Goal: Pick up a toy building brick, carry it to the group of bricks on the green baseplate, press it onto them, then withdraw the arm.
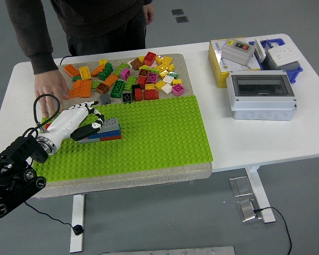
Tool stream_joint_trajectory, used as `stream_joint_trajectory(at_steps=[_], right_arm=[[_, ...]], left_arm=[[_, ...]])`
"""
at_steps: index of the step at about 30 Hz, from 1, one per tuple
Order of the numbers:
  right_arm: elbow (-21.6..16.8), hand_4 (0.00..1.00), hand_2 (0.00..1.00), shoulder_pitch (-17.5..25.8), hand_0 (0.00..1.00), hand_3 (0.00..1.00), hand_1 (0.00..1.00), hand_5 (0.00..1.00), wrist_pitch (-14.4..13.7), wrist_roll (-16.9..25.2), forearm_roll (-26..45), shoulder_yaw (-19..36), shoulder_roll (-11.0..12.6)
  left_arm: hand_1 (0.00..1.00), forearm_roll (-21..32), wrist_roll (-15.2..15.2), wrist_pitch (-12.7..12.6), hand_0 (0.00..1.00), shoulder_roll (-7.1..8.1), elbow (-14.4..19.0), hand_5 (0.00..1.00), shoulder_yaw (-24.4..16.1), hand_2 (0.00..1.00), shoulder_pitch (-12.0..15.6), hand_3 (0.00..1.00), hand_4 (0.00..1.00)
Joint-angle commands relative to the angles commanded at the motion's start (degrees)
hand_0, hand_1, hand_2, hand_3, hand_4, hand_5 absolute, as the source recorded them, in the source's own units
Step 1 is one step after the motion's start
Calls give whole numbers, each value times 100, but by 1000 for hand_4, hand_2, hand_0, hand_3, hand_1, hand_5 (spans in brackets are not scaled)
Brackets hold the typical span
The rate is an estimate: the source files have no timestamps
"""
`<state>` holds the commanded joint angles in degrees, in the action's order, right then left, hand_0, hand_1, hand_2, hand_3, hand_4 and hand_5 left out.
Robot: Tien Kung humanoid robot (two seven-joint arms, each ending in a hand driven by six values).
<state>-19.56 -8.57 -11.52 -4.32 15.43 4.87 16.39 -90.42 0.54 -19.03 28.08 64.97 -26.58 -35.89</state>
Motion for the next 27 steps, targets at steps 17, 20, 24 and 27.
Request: stream_joint_trajectory(at_steps=[17, 20, 24, 27], right_arm=[[6, 676, 585, 1, 651, 584, 620, 998, 5, -18, -29, 11, -6], [7, 676, 585, 4, 651, 584, 620, 998, 7, -28, -51, 23, -6], [8, 676, 585, 11, 651, 584, 618, 998, 10, -28, -53, 23, -9], [10, 676, 585, 17, 651, 584, 620, 998, 10, -26, -49, 19, -12]], left_arm=[[998, -5, 37, -18, 998, -24, 16, 998, 29, 982, -2, 604, 361], [998, -6, 49, -25, 998, -43, 15, 998, 54, 982, -4, 604, 361], [998, -9, 52, -30, 998, -62, 8, 998, 77, 981, 3, 603, 358], [998, -22, 52, -37, 998, -74, 4, 998, 84, 982, 19, 607, 359]])
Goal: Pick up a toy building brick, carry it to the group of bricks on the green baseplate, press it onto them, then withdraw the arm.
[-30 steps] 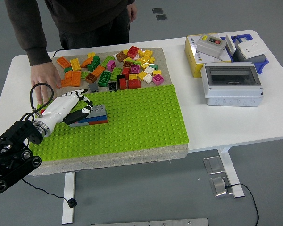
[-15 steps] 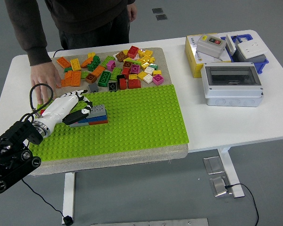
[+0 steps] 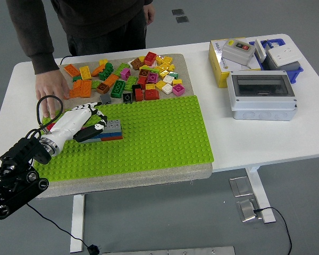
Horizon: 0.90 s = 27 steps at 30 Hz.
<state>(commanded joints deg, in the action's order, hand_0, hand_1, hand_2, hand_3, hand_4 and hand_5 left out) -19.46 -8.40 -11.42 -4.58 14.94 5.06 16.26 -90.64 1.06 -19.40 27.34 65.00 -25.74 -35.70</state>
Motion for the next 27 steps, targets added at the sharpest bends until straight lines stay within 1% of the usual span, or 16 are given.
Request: stream_joint_trajectory(at_steps=[14, 27], right_arm=[[3, 675, 584, 20, 650, 584, 620, 998, 0, -1, -6, -4, -21], [3, 675, 585, 10, 649, 584, 620, 998, 0, -4, -14, -2, -30]], left_arm=[[998, -40, -23, -26, 998, -50, -57, 998, -32, 980, 77, 607, 362], [998, -25, 10, -66, 998, -74, -121, 992, -214, 980, 199, 611, 367]])
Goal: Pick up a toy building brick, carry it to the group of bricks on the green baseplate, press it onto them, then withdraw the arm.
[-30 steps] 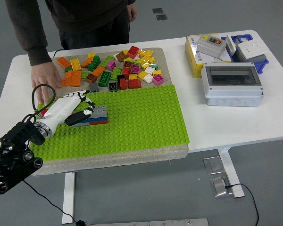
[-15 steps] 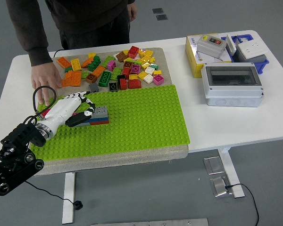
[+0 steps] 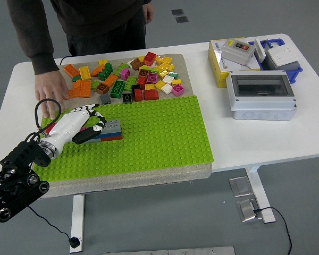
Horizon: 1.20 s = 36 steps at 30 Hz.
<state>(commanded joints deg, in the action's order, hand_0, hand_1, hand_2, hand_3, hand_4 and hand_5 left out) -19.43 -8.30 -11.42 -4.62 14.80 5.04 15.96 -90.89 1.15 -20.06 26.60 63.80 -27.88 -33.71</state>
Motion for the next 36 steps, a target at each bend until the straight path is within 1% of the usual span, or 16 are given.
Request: stream_joint_trajectory(at_steps=[5, 8, 12, 16, 22, 25, 27, 28, 31, 33, 34, 36], right_arm=[[0, 675, 585, -6, 649, 584, 620, 998, 0, 7, 24, -8, -5], [2, 675, 585, -9, 649, 584, 620, 998, -2, -5, 3, 9, -5], [4, 675, 585, -9, 651, 585, 620, 998, -5, -22, -27, 42, 4], [5, 675, 585, -9, 651, 582, 620, 998, -1, -28, -43, 60, 18], [12, 675, 582, -12, 651, 584, 620, 998, 9, -35, -60, 76, 26], [15, 675, 582, -8, 651, 584, 620, 998, 9, -39, -87, 87, 22], [17, 675, 582, -6, 651, 584, 620, 998, 8, -48, -118, 100, 18], [18, 675, 582, -5, 651, 584, 620, 998, 6, -54, -135, 108, 14], [24, 675, 582, -5, 651, 584, 620, 998, 2, -71, -176, 131, 4], [29, 675, 582, -8, 651, 584, 620, 998, 0, -85, -210, 150, -1], [33, 676, 582, -10, 651, 585, 620, 998, -1, -94, -232, 161, -5], [45, 676, 582, -15, 651, 585, 620, 998, -1, -117, -275, 194, -13]], left_arm=[[998, -12, 14, -13, 998, 1, -5, 989, -111, 979, 48, 610, 367], [998, -37, 0, -7, 998, 32, 43, 989, -164, 979, 51, 610, 367], [998, 16, -41, 11, 998, 174, 279, 984, -231, 976, 38, 612, 369], [997, 241, -59, 17, 998, 350, 553, 983, -234, 970, -7, 612, 371], [995, 699, 11, 9, 998, 509, 761, 976, -250, 971, -6, 615, 368], [995, 838, 117, -19, 998, 605, 791, 976, -459, 971, 89, 615, 368], [995, 882, 255, -54, 998, 690, 749, 976, -651, 971, 179, 615, 368], [989, 882, 357, -79, 998, 745, 701, 890, -761, 973, 231, 665, 445], [989, 812, 609, -120, 998, 912, 487, 890, -1076, 973, 369, 665, 445], [989, 690, 693, -111, 998, 1007, 311, 890, -1265, 973, 438, 665, 445], [995, 617, 740, -105, 998, 1056, 215, 688, -1363, 998, 469, 881, 628], [995, 444, 866, -107, 998, 1132, -1, 688, -1528, 998, 504, 881, 628]])
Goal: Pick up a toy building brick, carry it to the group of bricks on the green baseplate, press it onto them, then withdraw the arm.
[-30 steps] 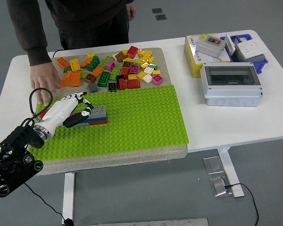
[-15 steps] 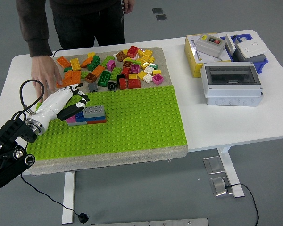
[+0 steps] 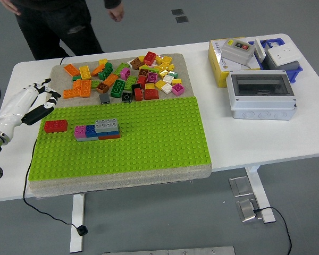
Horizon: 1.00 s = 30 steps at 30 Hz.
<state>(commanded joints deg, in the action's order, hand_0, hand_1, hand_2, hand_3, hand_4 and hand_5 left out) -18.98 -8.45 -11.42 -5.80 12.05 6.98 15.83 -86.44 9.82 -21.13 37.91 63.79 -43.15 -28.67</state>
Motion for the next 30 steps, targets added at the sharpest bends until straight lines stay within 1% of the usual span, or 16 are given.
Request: stream_joint_trajectory(at_steps=[1, 3, 4, 6, 8, 9, 10, 11, 13, 18, 23, 30], right_arm=[[8, 676, 582, -3, 651, 585, 620, 998, 2, -13, -23, 19, -5], [21, 676, 582, -7, 651, 585, 620, 998, 3, -38, -66, 59, -19], [28, 672, 586, -10, 651, 584, 620, 998, 2, -53, -93, 81, -28], [39, 672, 586, -16, 651, 584, 620, 998, -2, -84, -154, 127, -44], [49, 672, 586, -22, 651, 584, 620, 998, -9, -121, -226, 182, -63], [53, 672, 586, -24, 651, 584, 620, 998, -11, -131, -244, 199, -70], [58, 671, 586, -27, 651, 585, 621, 998, -14, -143, -264, 219, -79], [67, 671, 586, -32, 651, 585, 621, 998, -18, -162, -295, 253, -91], [81, 671, 586, -37, 651, 585, 621, 998, -21, -192, -342, 305, -108], [121, 673, 586, -55, 653, 585, 621, 998, -35, -324, -576, 526, -163], [149, 674, 591, -81, 658, 586, 621, 998, -36, -456, -831, 739, -204], [164, 675, 591, -84, 658, 584, 621, 998, -33, -527, -977, 852, -224]], left_arm=[[995, -105, 80, -6, 998, 24, -135, 688, -65, 998, 2, 881, 628], [995, -243, 269, -55, 998, 25, -360, 688, -93, 998, -40, 881, 628], [998, -314, 369, -84, 998, 8, -491, 462, -78, 998, -74, 948, 673], [998, -392, 538, -144, 998, -38, -769, 462, -17, 998, -137, 948, 673], [998, -415, 647, -196, 998, -87, -1066, 462, 68, 998, -183, 948, 673], [998, -412, 670, -213, 998, -101, -1161, 462, 98, 998, -192, 948, 673], [998, -410, 688, -227, 998, -116, -1274, 375, 129, 998, -198, 945, 661], [998, -400, 709, -238, 998, -128, -1415, 375, 170, 998, -196, 945, 661], [998, -394, 720, -250, 998, -138, -1567, 375, 218, 998, -186, 945, 661], [998, -375, 707, -281, 998, -161, -1752, 354, 364, 998, -179, 939, 661], [998, -339, 688, -289, 998, -188, -1832, 350, 555, 998, -214, 927, 660], [998, -246, 675, -273, 998, -230, -1922, 350, 830, 998, -258, 919, 659]])
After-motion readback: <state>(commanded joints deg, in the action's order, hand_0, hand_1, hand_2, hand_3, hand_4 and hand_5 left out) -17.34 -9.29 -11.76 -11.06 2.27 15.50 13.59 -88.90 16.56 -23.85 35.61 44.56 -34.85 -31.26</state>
